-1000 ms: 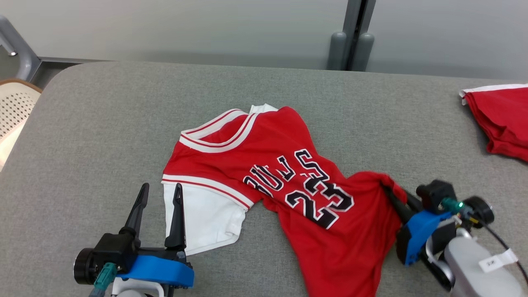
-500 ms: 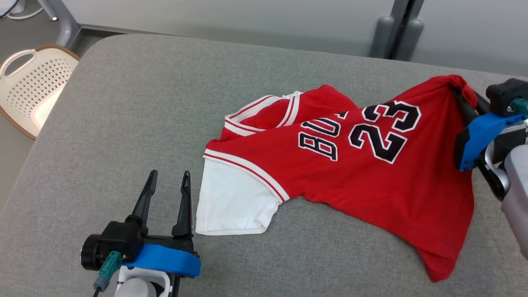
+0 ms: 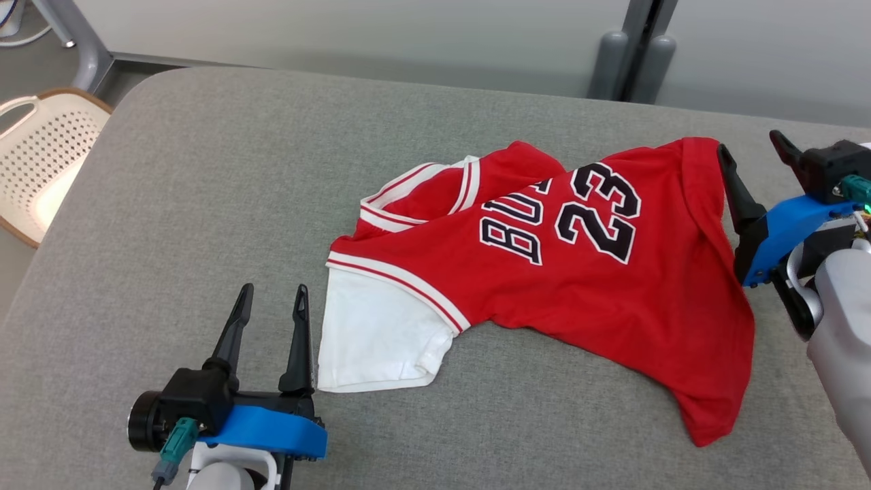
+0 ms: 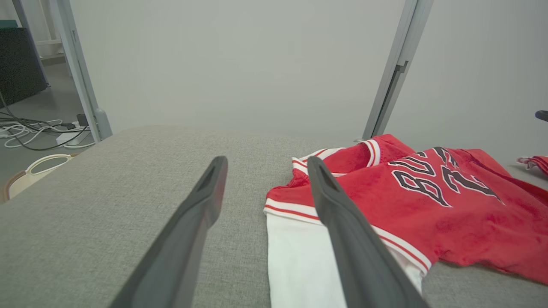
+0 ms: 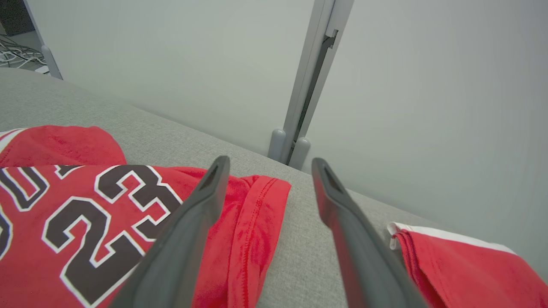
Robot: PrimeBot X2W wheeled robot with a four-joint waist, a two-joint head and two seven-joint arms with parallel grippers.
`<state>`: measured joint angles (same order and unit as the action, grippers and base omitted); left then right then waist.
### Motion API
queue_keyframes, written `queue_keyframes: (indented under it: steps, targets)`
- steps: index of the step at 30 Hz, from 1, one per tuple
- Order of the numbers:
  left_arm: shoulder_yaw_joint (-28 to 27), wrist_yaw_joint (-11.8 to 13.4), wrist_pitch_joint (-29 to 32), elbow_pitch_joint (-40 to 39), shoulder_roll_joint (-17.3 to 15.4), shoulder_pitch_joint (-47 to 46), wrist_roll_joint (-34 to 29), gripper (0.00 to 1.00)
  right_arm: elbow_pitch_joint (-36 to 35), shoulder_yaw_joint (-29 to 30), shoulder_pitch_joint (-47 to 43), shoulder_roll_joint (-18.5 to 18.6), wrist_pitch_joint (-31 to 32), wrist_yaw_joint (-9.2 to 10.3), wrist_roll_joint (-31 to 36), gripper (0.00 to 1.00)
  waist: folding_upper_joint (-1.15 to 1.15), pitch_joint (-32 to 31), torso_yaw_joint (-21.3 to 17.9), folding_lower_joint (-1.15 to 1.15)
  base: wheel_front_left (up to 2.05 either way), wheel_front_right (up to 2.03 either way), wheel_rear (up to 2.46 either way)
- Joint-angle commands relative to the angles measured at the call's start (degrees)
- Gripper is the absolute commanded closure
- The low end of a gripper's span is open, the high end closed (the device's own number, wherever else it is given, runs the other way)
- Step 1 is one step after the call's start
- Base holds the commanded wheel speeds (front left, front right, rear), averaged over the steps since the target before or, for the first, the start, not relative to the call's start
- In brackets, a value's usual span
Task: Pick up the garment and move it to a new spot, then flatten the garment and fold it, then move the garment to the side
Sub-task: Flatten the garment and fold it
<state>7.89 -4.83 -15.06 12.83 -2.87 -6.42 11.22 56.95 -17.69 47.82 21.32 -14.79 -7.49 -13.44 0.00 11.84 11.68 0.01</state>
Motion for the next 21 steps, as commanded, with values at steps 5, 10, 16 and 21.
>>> queue_keyframes:
  steps: [5,10,16,21]
  targets:
    - [-2.01,0.10,-0.15,-0.39,-0.04,1.66,-1.23,0.00,-10.75,5.20,-8.88,0.05,-0.38,-0.01,-1.38,0.00,0.00,-2.34,-3.85,-0.01,0.00,0.00,0.00]
    - [-3.55,-0.44,-0.15,-0.52,-0.05,3.44,-2.31,0.00,-21.76,11.66,-20.30,-1.00,-0.40,-0.01,-0.66,0.00,0.00,-3.99,-6.59,-0.01,0.00,0.00,0.00]
    - [-5.03,-0.78,-0.15,-0.82,-0.04,5.20,-3.12,0.00,-32.67,17.48,-32.67,-5.43,-0.40,-0.01,1.29,0.00,0.00,-5.34,-9.13,-0.01,0.00,0.00,0.00]
    - [-5.82,-1.16,-0.15,-0.79,-0.05,5.86,-3.74,0.00,-40.05,19.93,-39.81,-9.85,-0.41,-0.01,2.21,0.00,0.00,-6.02,-10.02,-0.01,0.00,0.00,0.00]
